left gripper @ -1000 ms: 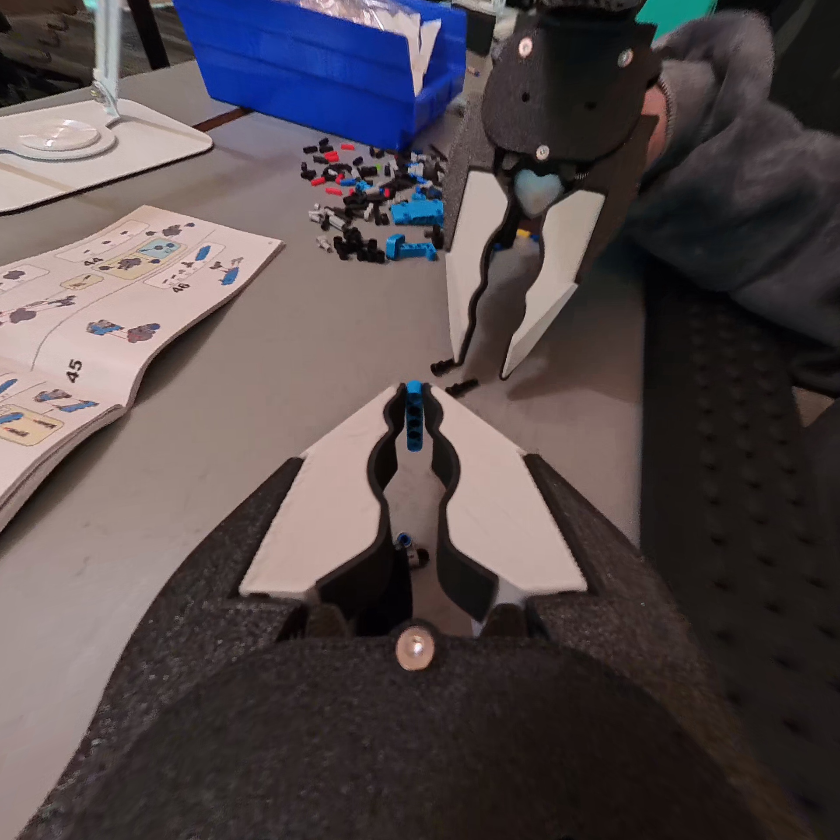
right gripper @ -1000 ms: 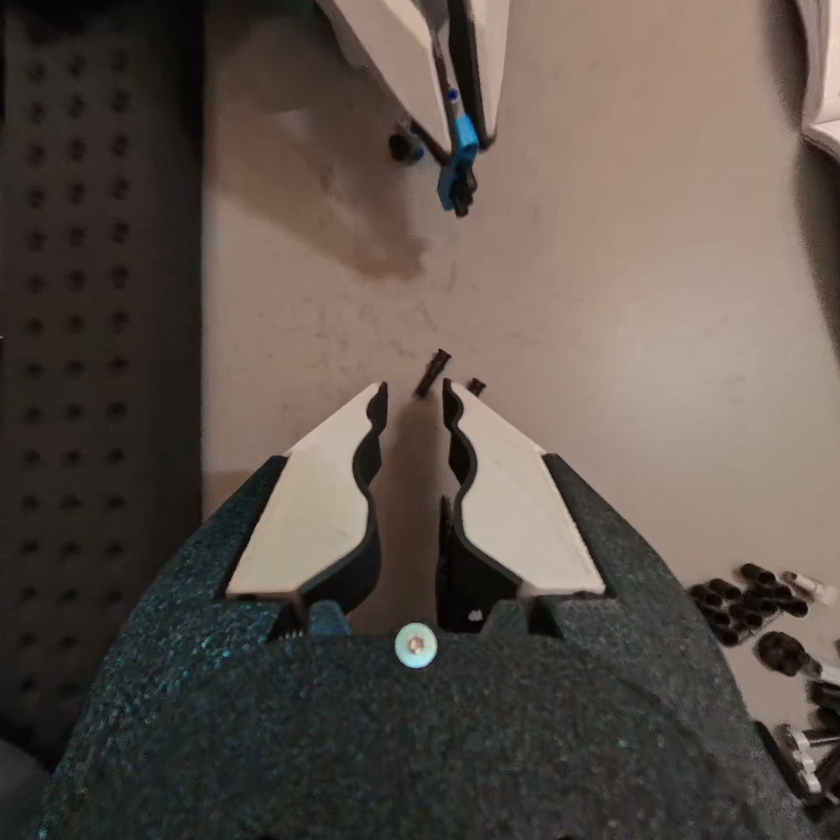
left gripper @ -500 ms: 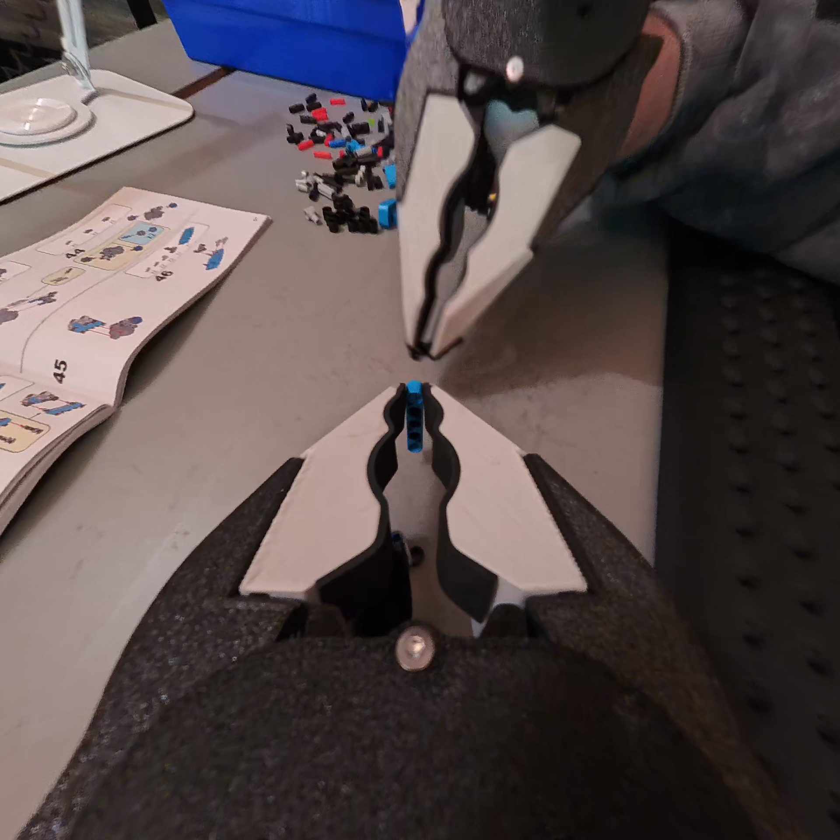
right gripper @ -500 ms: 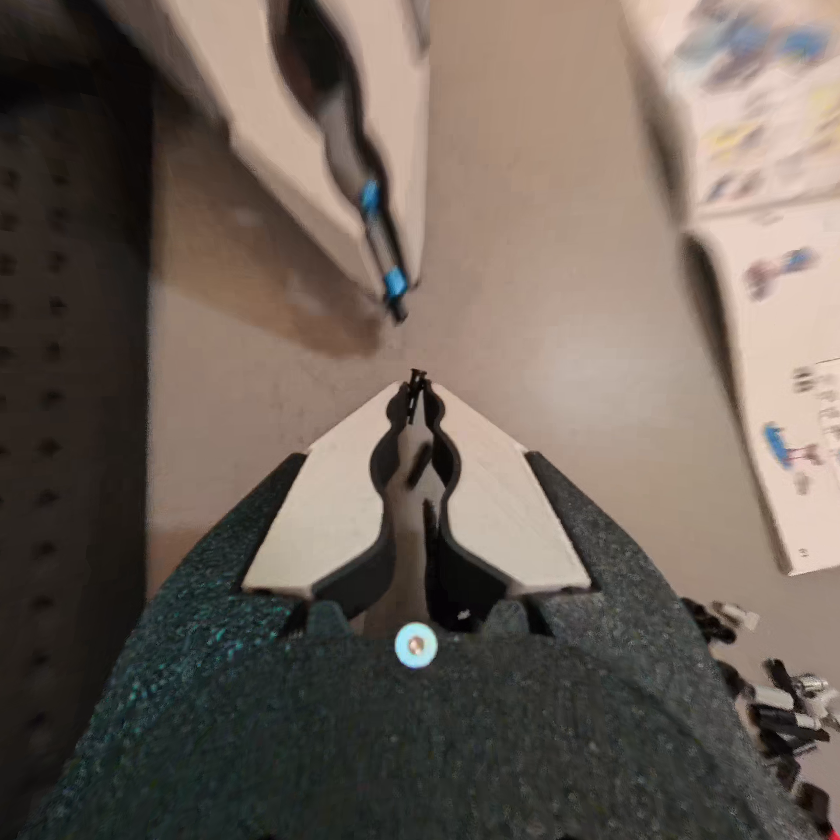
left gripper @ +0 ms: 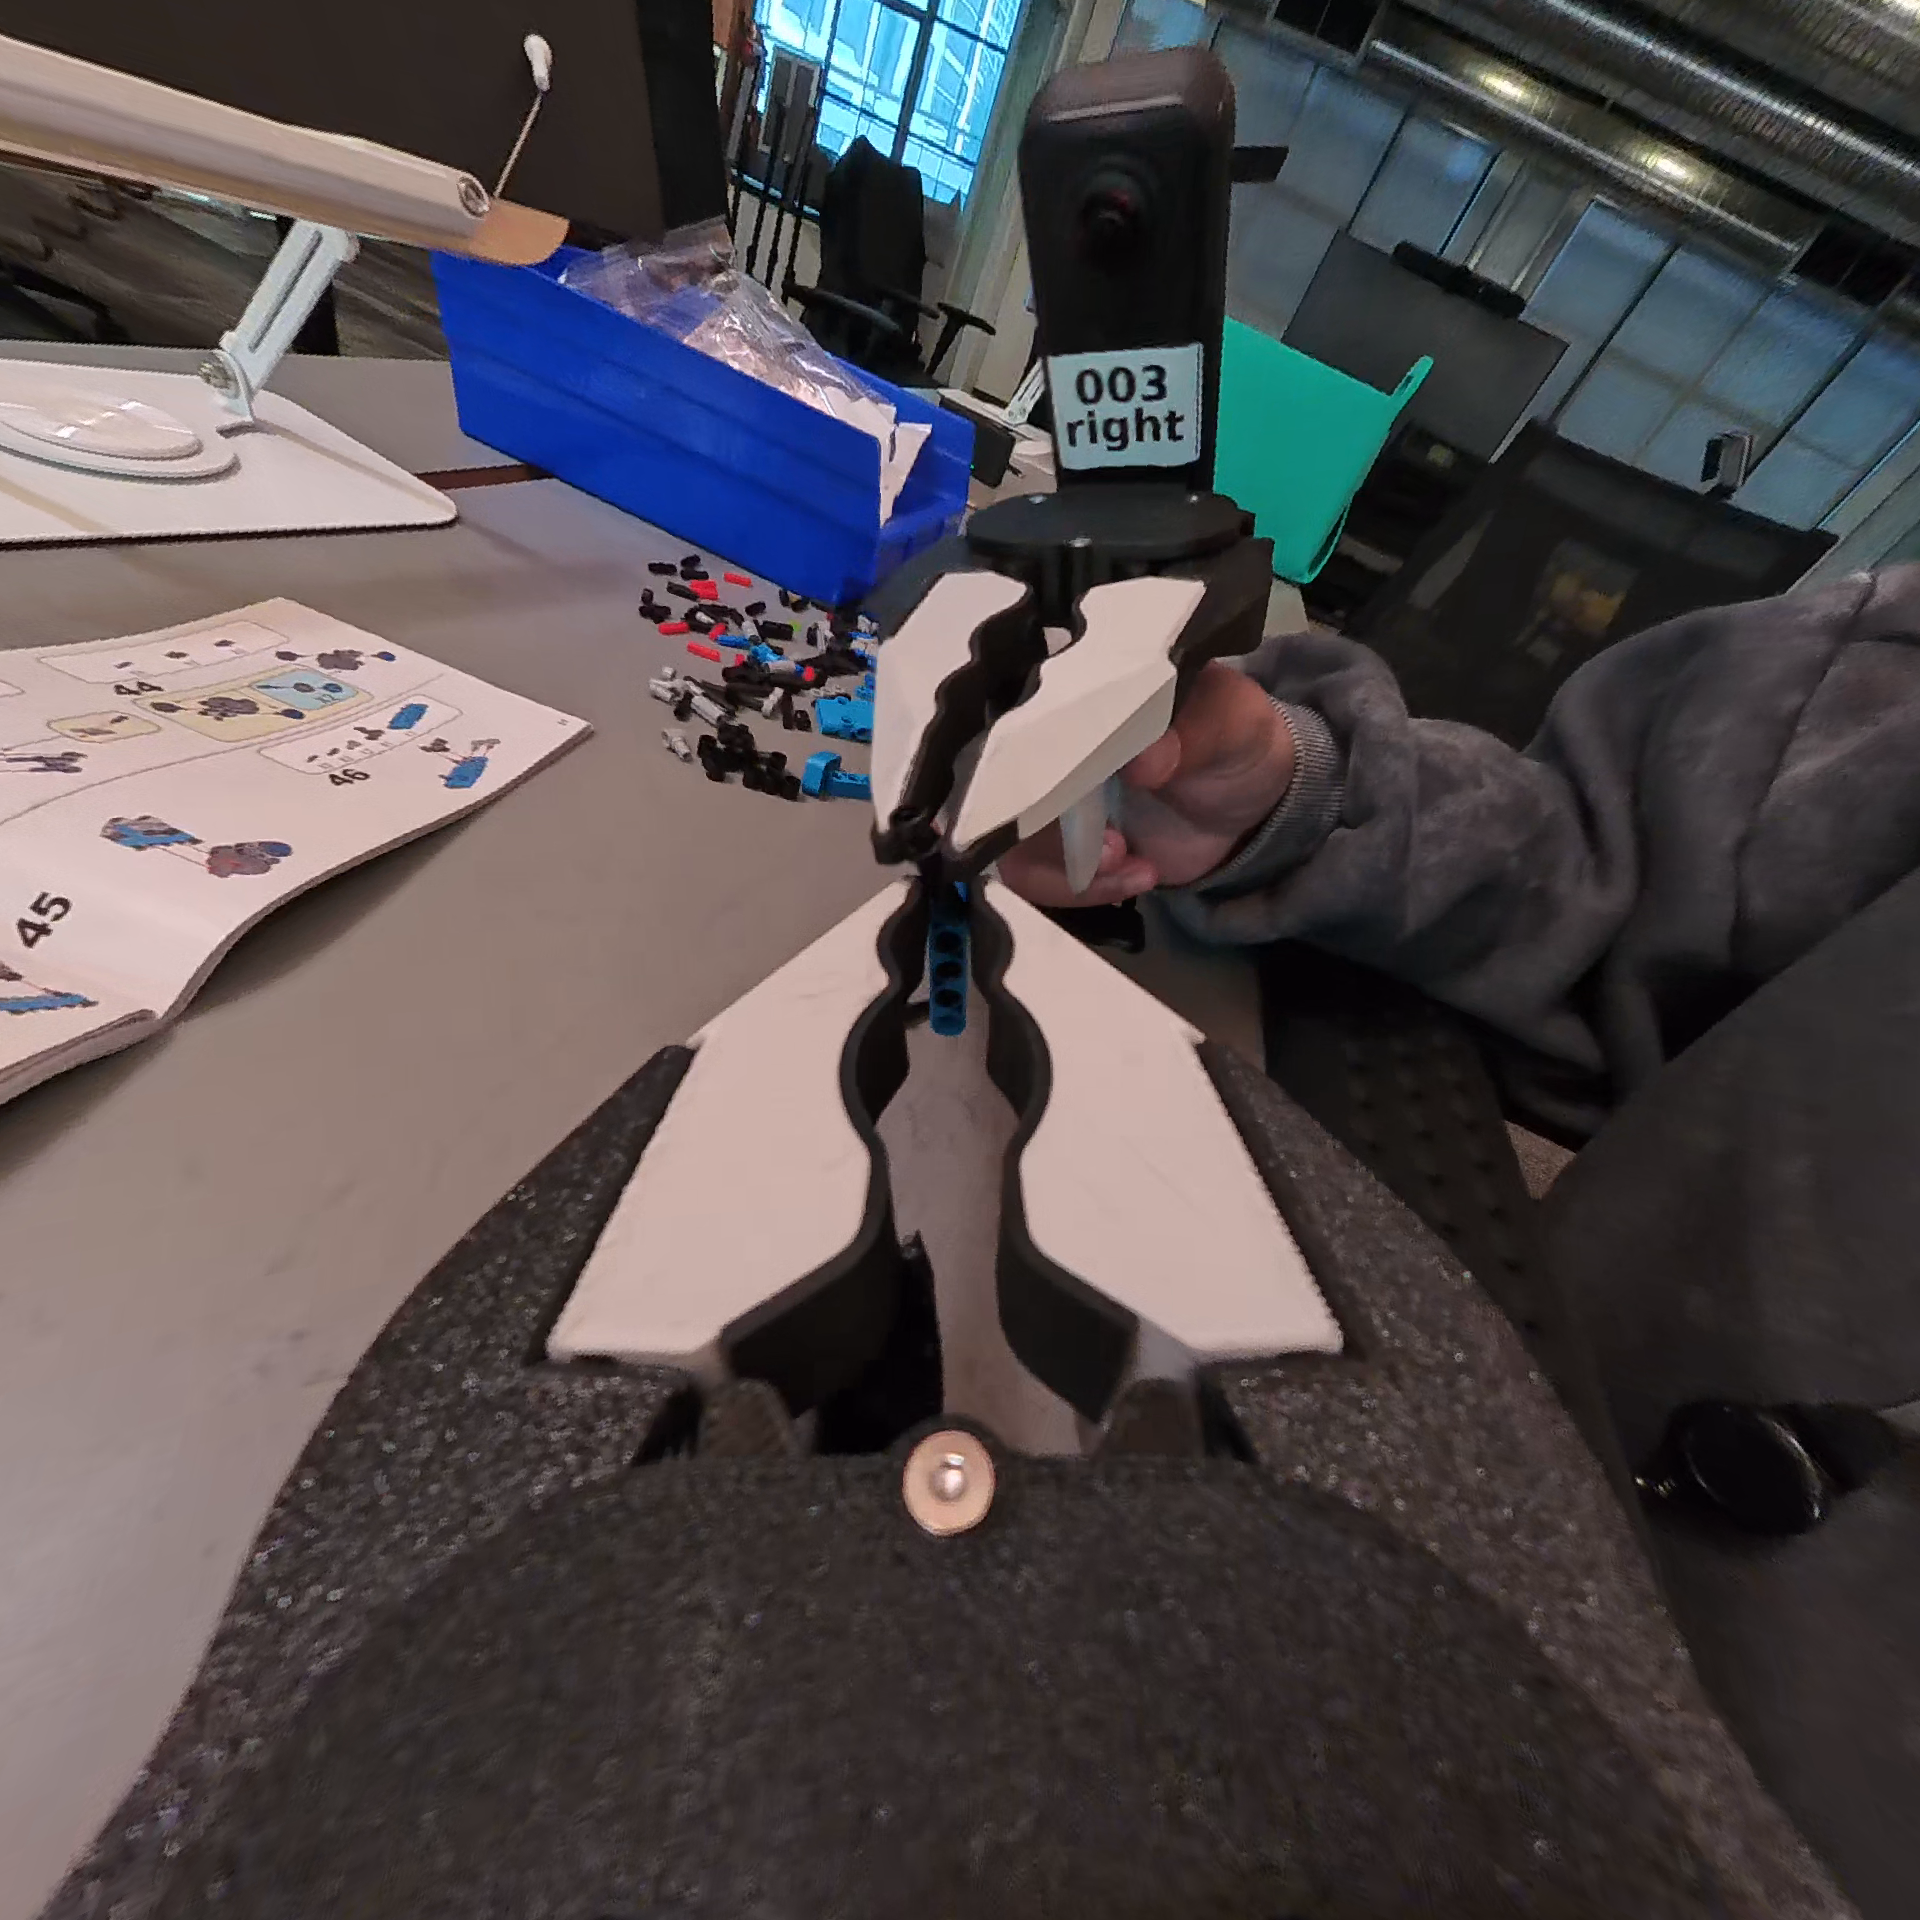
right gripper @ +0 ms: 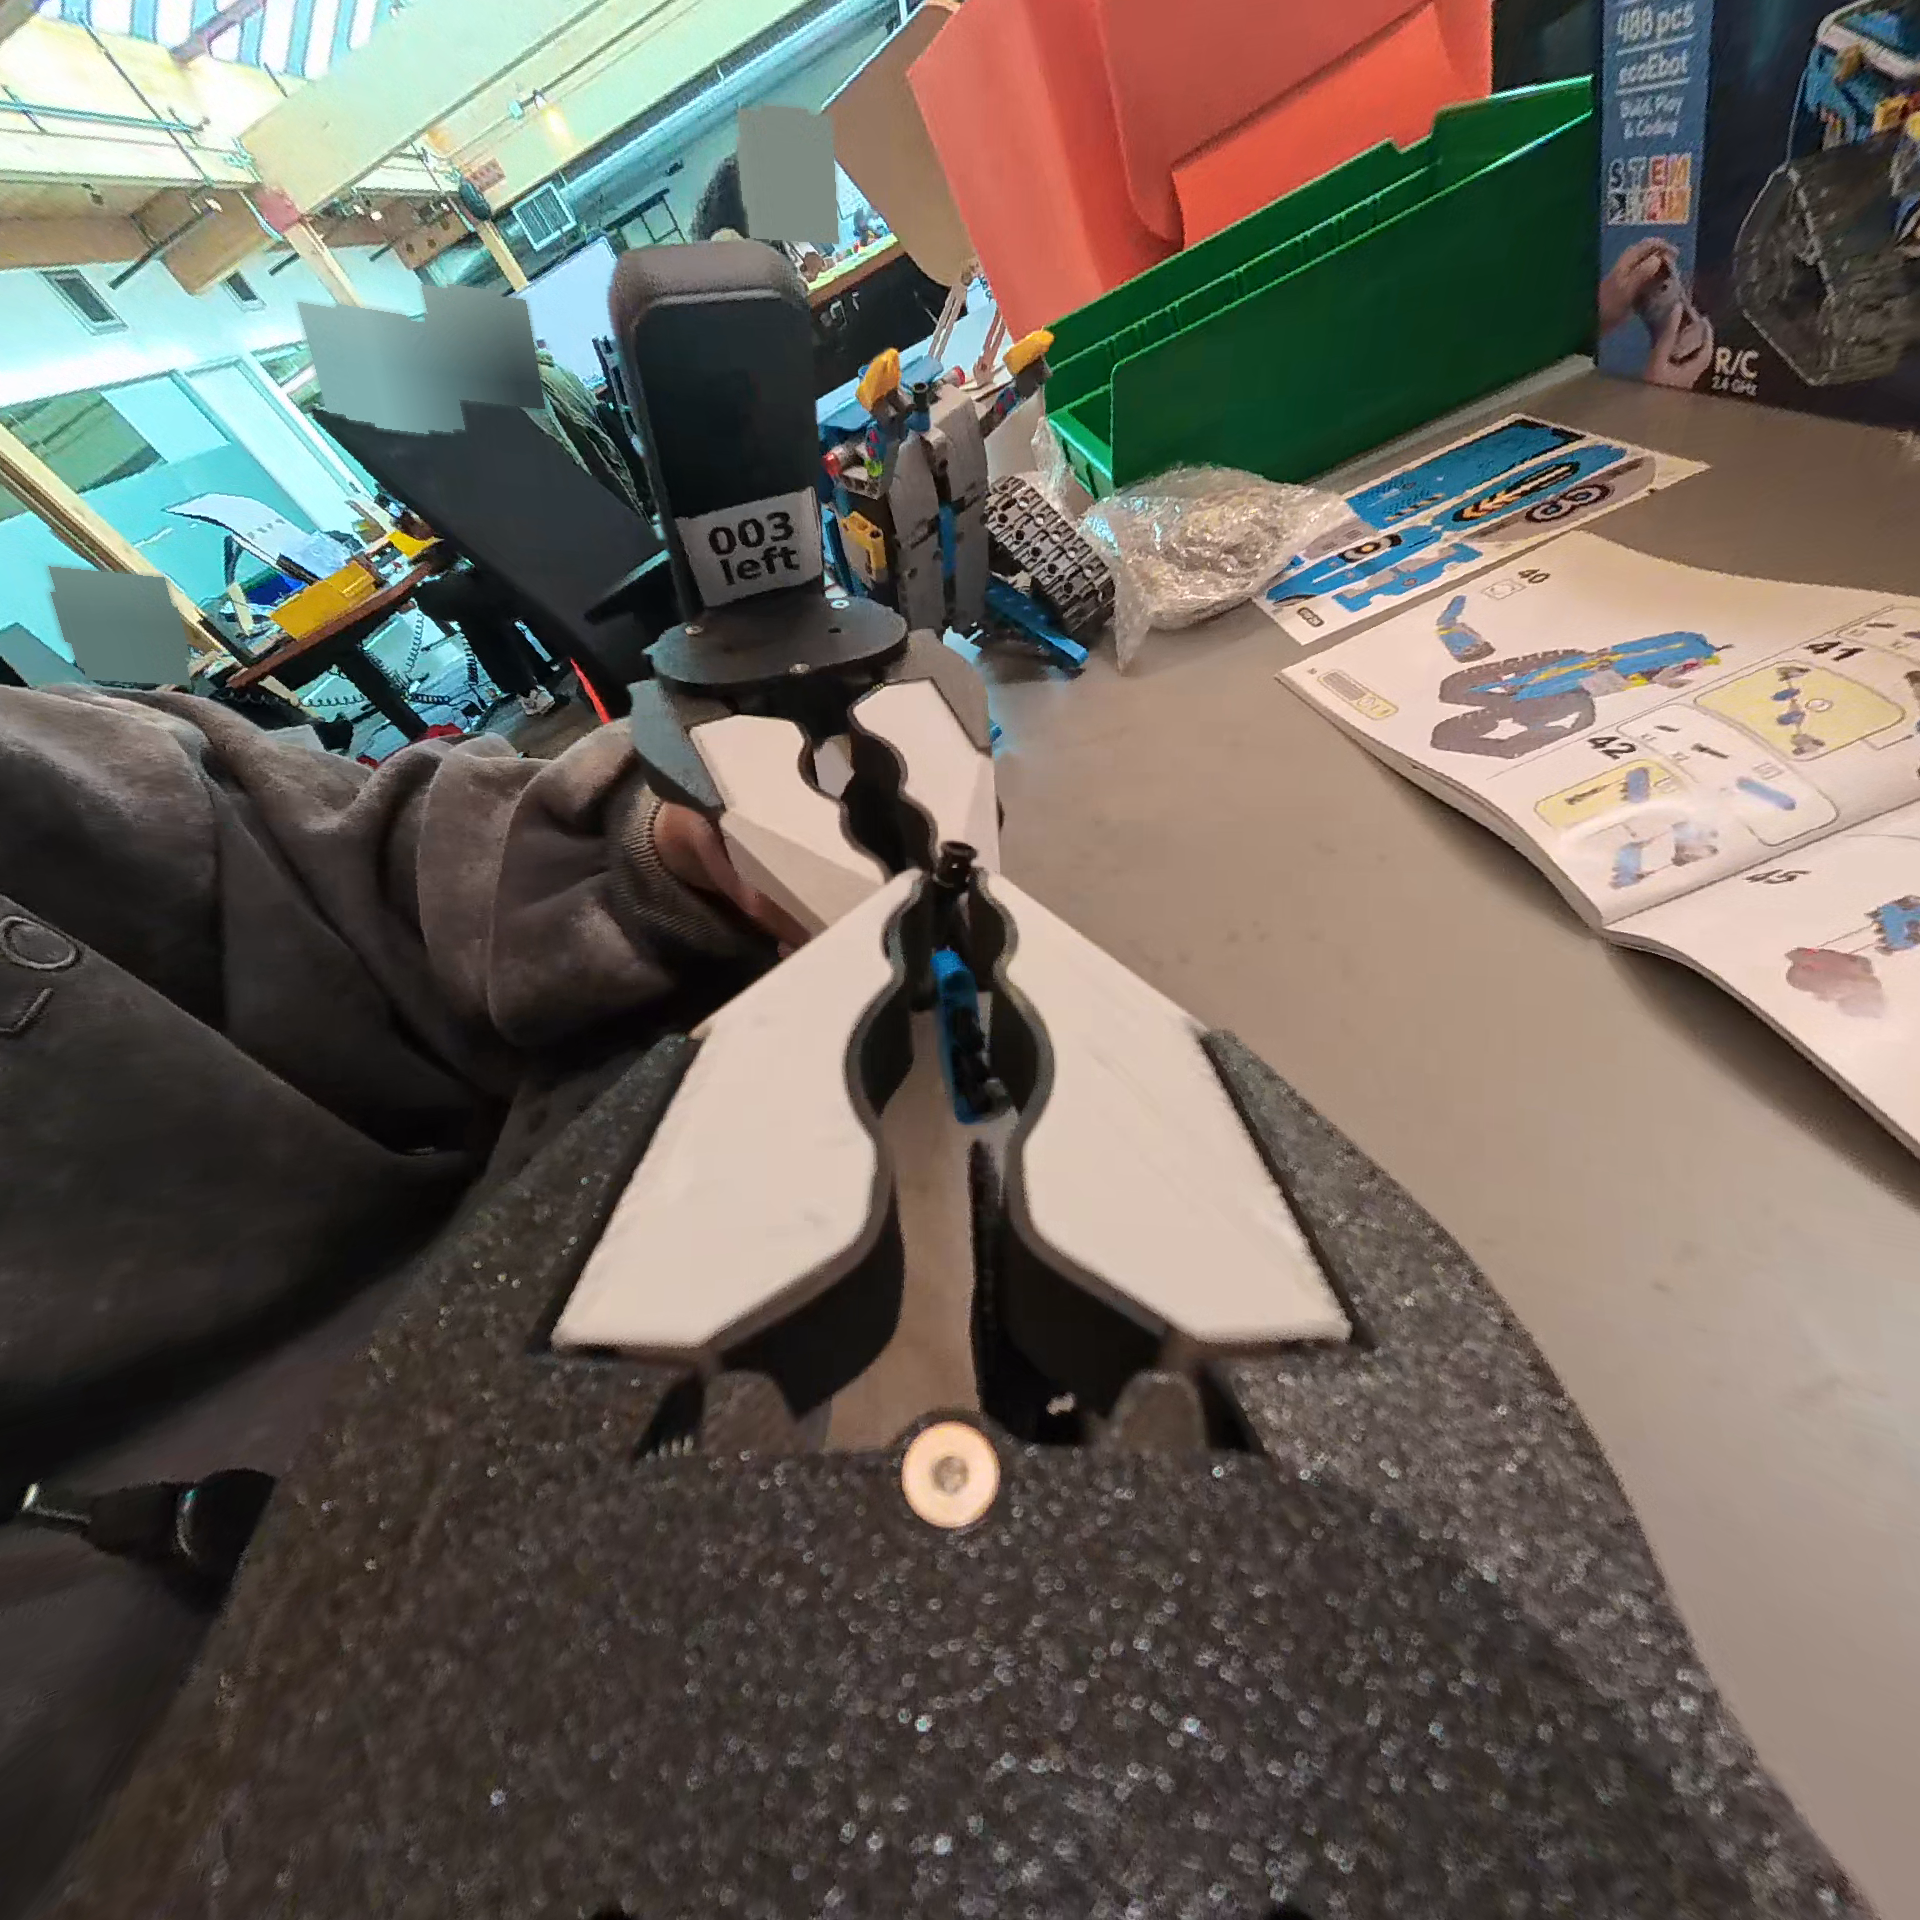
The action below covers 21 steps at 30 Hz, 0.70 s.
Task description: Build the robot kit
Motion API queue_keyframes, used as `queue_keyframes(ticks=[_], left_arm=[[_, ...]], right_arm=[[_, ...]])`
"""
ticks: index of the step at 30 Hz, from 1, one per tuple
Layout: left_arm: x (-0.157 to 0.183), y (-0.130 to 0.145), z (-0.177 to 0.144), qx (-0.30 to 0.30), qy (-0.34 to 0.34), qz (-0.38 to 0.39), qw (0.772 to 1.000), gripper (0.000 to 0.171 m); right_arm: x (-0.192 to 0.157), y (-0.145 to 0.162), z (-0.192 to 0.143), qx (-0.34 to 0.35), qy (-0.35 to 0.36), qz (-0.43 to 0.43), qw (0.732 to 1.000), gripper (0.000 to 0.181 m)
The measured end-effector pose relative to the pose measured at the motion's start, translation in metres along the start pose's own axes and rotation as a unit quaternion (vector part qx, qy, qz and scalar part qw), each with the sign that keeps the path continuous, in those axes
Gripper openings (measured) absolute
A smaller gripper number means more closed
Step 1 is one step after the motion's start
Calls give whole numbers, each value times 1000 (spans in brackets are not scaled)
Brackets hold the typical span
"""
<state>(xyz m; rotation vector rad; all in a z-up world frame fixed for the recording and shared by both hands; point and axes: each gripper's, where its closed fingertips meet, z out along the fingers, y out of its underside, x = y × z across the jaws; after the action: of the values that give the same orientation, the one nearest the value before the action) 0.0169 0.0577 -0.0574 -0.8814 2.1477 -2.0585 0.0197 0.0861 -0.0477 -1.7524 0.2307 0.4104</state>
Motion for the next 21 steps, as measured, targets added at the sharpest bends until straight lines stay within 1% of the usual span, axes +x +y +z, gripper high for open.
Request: queue_keyframes(ticks=[6,8,12,14,21], left_arm=[[-6,-6,-6,17,-8,-10,1000,6],[-7,-8,-8,23,-4,-18,1000,6],[-8,-4,-6,11,-9,-6,1000,6],[-8,-1,-5,2,-16,6,1000,6],[-12,6,-3,-21,-39,37,998,6]], right_arm=[[0,-1,-7,1,-7,-2,1000,5],[0,1,-8,-4,-10,-3,1000,0],[2,2,-7,-6,-4,-6,1000,0],[0,6,-7,-19,-10,-6,1000,0],[9,15,-8,-41,7,-12,999,2]])
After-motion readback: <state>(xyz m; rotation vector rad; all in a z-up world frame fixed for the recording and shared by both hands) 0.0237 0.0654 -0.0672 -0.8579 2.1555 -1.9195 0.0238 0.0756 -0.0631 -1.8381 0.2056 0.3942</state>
